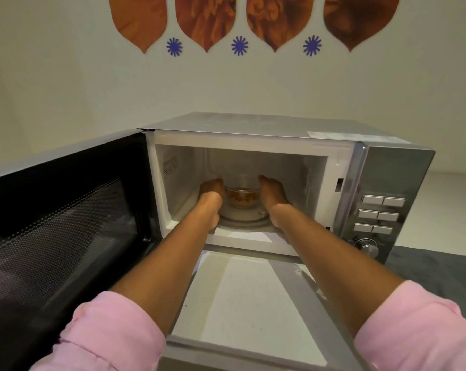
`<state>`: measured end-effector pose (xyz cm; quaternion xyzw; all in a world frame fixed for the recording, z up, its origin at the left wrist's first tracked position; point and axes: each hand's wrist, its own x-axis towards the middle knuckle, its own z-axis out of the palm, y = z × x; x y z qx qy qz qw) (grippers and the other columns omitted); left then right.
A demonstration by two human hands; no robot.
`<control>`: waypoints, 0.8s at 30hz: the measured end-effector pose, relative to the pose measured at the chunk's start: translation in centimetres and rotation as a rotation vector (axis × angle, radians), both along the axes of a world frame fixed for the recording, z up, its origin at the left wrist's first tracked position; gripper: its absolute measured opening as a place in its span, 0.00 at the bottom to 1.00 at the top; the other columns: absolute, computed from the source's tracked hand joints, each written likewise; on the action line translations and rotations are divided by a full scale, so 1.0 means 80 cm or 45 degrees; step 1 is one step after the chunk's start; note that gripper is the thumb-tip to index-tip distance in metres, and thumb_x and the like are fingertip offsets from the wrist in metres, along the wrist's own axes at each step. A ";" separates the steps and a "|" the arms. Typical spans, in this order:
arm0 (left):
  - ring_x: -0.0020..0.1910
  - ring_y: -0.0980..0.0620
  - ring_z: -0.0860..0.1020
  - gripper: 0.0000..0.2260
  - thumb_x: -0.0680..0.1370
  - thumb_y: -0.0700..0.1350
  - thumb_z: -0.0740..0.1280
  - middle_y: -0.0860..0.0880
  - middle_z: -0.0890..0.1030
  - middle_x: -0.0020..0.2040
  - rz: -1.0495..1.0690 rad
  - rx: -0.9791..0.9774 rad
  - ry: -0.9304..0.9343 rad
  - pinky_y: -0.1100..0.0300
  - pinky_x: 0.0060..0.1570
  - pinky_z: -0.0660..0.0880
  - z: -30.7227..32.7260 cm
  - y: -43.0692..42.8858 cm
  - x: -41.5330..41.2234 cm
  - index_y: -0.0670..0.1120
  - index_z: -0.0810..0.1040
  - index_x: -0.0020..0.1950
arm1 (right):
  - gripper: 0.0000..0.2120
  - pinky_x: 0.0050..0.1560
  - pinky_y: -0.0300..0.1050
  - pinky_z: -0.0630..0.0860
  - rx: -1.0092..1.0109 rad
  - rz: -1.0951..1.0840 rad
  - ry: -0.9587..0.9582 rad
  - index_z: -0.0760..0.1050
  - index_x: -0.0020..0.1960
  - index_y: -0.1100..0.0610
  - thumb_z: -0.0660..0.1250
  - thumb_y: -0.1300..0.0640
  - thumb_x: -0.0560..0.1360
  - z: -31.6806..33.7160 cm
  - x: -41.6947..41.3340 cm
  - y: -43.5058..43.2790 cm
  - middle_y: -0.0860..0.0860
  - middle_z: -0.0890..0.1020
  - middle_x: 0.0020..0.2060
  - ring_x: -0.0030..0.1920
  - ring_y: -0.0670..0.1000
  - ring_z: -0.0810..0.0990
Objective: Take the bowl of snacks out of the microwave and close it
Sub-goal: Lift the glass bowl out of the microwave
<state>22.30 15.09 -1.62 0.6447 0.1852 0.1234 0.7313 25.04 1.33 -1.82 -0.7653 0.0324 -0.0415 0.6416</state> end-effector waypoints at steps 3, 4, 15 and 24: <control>0.41 0.48 0.75 0.20 0.85 0.47 0.60 0.39 0.85 0.50 -0.024 -0.044 -0.007 0.53 0.54 0.74 0.000 0.000 0.002 0.38 0.77 0.72 | 0.12 0.51 0.46 0.68 0.037 -0.021 -0.029 0.72 0.42 0.46 0.58 0.49 0.84 0.003 0.000 0.002 0.45 0.77 0.40 0.42 0.47 0.74; 0.44 0.46 0.78 0.20 0.85 0.47 0.60 0.41 0.83 0.49 -0.032 -0.083 -0.010 0.53 0.59 0.76 0.001 -0.001 0.000 0.38 0.77 0.73 | 0.12 0.50 0.45 0.69 0.058 -0.010 -0.021 0.73 0.43 0.46 0.58 0.49 0.84 0.004 -0.002 0.002 0.47 0.77 0.40 0.43 0.48 0.75; 0.51 0.49 0.78 0.14 0.85 0.42 0.57 0.46 0.83 0.52 -0.133 -0.235 -0.120 0.49 0.69 0.75 0.031 -0.019 -0.060 0.46 0.81 0.64 | 0.13 0.54 0.48 0.74 0.116 0.005 0.110 0.76 0.46 0.49 0.56 0.50 0.85 0.034 -0.052 -0.014 0.51 0.81 0.45 0.47 0.51 0.79; 0.45 0.52 0.86 0.12 0.86 0.45 0.58 0.50 0.88 0.44 -0.161 -0.258 -0.098 0.60 0.41 0.80 0.049 -0.029 -0.147 0.48 0.80 0.50 | 0.09 0.64 0.53 0.79 0.215 0.216 0.131 0.76 0.52 0.52 0.59 0.51 0.85 0.041 -0.147 -0.044 0.54 0.82 0.51 0.55 0.52 0.82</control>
